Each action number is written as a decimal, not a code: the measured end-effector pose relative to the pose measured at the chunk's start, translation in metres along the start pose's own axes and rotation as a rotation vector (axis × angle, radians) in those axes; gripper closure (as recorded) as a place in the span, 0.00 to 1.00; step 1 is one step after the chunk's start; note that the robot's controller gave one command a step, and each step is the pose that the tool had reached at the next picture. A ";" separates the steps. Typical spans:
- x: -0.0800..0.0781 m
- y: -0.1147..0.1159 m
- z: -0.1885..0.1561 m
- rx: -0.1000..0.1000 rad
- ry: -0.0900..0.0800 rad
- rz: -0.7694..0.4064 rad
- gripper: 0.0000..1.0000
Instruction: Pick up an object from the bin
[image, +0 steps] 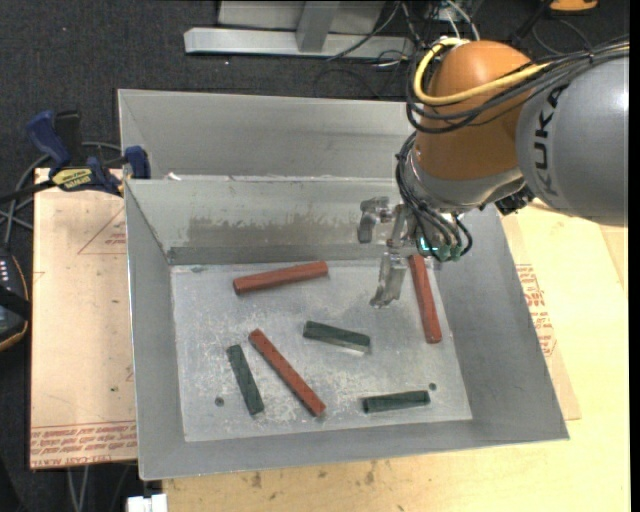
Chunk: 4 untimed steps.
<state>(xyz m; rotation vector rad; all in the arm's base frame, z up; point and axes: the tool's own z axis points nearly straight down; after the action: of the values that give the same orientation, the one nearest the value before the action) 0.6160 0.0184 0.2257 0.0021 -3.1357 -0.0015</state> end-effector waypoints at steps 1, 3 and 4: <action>0.051 0.014 0.111 0.000 0.000 -0.276 0.00; 0.011 0.024 0.155 0.000 -0.009 -0.303 1.00; 0.011 0.024 0.155 0.000 -0.009 -0.304 0.00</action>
Offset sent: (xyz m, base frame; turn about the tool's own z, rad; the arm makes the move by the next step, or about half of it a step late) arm -0.0498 0.0134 -0.1073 -0.2774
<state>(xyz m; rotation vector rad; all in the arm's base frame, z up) 0.6041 0.0424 0.0704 0.4777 -3.1087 -0.0024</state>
